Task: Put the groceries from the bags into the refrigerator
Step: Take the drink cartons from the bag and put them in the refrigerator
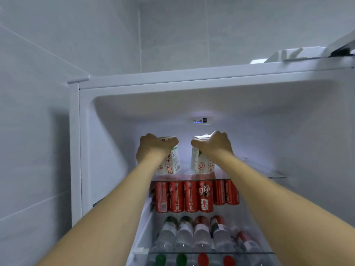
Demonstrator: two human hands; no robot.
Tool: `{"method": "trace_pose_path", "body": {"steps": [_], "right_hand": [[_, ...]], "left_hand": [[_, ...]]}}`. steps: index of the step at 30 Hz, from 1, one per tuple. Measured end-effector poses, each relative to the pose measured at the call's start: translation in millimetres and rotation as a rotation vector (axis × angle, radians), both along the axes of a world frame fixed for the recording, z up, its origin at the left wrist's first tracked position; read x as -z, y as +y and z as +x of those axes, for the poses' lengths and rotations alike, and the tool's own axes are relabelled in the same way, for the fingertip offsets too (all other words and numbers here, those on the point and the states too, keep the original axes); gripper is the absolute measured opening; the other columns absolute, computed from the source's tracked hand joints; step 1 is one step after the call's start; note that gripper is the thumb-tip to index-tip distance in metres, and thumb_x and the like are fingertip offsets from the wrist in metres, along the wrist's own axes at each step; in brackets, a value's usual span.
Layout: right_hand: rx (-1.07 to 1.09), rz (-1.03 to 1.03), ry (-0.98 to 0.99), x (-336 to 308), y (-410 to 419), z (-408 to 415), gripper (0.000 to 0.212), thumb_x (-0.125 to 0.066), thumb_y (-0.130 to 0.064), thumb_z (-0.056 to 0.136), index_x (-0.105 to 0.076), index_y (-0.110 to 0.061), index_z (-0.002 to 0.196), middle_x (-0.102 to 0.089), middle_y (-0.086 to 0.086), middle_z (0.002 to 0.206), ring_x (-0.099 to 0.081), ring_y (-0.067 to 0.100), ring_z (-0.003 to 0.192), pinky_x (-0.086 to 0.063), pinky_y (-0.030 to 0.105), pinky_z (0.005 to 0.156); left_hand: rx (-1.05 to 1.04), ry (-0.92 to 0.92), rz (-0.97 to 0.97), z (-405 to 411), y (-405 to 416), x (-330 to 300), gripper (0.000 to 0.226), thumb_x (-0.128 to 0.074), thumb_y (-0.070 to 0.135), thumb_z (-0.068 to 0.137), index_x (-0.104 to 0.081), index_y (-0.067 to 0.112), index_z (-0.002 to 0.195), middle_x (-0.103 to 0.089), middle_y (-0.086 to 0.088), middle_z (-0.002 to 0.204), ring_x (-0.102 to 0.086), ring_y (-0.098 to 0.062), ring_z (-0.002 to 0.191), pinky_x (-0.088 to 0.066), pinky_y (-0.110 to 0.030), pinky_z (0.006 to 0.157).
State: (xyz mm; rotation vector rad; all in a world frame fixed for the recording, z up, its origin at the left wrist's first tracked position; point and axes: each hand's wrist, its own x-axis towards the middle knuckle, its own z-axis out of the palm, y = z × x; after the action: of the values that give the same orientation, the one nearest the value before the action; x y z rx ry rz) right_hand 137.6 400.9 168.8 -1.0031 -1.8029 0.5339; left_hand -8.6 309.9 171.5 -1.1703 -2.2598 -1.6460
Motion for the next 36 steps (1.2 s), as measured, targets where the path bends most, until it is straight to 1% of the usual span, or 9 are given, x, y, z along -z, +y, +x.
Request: {"method": "trace_pose_path", "body": {"steps": [5, 8, 10, 16, 19, 24, 27, 31, 36], "right_hand": [[0.074, 0.017, -0.025, -0.3, 43.1, -22.0, 0.052, -0.063, -0.051, 0.062, -0.060, -0.013, 0.098, -0.048, 0.006, 0.103, -0.055, 0.027, 0.095, -0.046, 0.027, 0.067], [0.100, -0.005, -0.020, 0.2, 70.3, -37.7, 0.037, -0.058, -0.045, 0.062, -0.066, -0.018, 0.086, -0.047, 0.006, 0.104, -0.054, 0.028, 0.099, -0.044, 0.027, 0.069], [0.127, -0.007, -0.033, -0.8, 88.8, -46.2, 0.045, -0.059, -0.045, 0.063, -0.063, -0.012, 0.093, -0.047, 0.008, 0.105, -0.053, 0.029, 0.100, -0.042, 0.027, 0.070], [0.201, 0.012, -0.024, 2.2, 125.6, -58.8, 0.063, -0.065, -0.047, 0.070, -0.055, -0.005, 0.115, -0.048, 0.014, 0.117, -0.050, 0.033, 0.113, -0.040, 0.031, 0.076], [0.205, 0.027, -0.074, 6.0, 123.7, -55.9, 0.072, -0.063, -0.050, 0.075, -0.041, -0.006, 0.128, -0.047, 0.015, 0.127, -0.048, 0.035, 0.119, -0.039, 0.035, 0.082], [0.058, -0.065, -0.169, 12.7, 122.1, -42.1, 0.081, -0.058, -0.056, 0.076, -0.021, -0.014, 0.135, -0.043, 0.014, 0.121, -0.050, 0.037, 0.116, -0.045, 0.039, 0.094], [0.014, -0.082, -0.166, 15.7, 122.0, -41.2, 0.084, -0.063, -0.051, 0.077, -0.017, -0.015, 0.137, -0.038, 0.014, 0.121, -0.051, 0.035, 0.113, -0.048, 0.040, 0.096], [-0.016, -0.068, -0.150, 17.7, 122.4, -41.4, 0.087, -0.070, -0.046, 0.079, -0.017, -0.013, 0.141, -0.037, 0.015, 0.129, -0.052, 0.035, 0.114, -0.048, 0.041, 0.097], [-0.029, -0.093, -0.144, 18.4, 125.3, -44.5, 0.088, -0.071, -0.046, 0.083, -0.017, -0.013, 0.143, -0.037, 0.017, 0.136, -0.052, 0.036, 0.119, -0.046, 0.044, 0.100]], "left_hand": [[-0.052, 0.062, -0.036, -17.7, 49.9, 4.9, 0.061, -0.064, 0.057, 0.067, -0.055, 0.009, 0.103, -0.053, -0.003, 0.106, -0.060, -0.026, 0.083, -0.047, -0.031, 0.066], [-0.091, 0.092, -0.062, -22.9, 81.6, 3.9, 0.061, -0.068, 0.051, 0.070, -0.053, 0.009, 0.112, -0.044, -0.003, 0.105, -0.059, -0.030, 0.097, -0.043, -0.031, 0.074], [-0.112, 0.098, -0.080, -26.1, 100.6, 0.8, 0.063, -0.069, 0.047, 0.071, -0.052, 0.008, 0.117, -0.042, -0.004, 0.105, -0.059, -0.030, 0.105, -0.040, -0.030, 0.074], [-0.101, 0.046, -0.131, -32.6, 138.5, -3.1, 0.067, -0.069, 0.045, 0.074, -0.048, 0.005, 0.123, -0.045, -0.007, 0.109, -0.061, -0.032, 0.105, -0.041, -0.030, 0.072], [-0.099, 0.025, -0.150, -34.9, 142.1, 3.3, 0.074, -0.067, 0.047, 0.074, -0.036, 0.007, 0.127, -0.054, -0.012, 0.122, -0.058, -0.035, 0.112, -0.044, -0.032, 0.080], [-0.040, 0.007, -0.257, -38.8, 135.5, 9.1, 0.083, -0.065, 0.043, 0.072, -0.018, 0.016, 0.135, -0.053, -0.009, 0.116, -0.056, -0.033, 0.106, -0.051, -0.037, 0.091], [-0.011, 0.005, -0.222, -40.7, 133.6, 12.4, 0.080, -0.065, 0.040, 0.075, -0.020, 0.013, 0.135, -0.052, -0.008, 0.111, -0.054, -0.030, 0.098, -0.053, -0.038, 0.087], [0.045, 0.031, -0.175, -40.7, 134.6, 16.1, 0.075, -0.074, 0.042, 0.074, -0.033, 0.011, 0.128, -0.060, -0.009, 0.117, -0.060, -0.029, 0.099, -0.055, -0.036, 0.080], [0.110, 0.076, -0.137, -38.8, 135.0, 18.4, 0.076, -0.082, 0.048, 0.074, -0.041, 0.009, 0.126, -0.061, -0.008, 0.121, -0.060, -0.025, 0.100, -0.054, -0.036, 0.084]]}}
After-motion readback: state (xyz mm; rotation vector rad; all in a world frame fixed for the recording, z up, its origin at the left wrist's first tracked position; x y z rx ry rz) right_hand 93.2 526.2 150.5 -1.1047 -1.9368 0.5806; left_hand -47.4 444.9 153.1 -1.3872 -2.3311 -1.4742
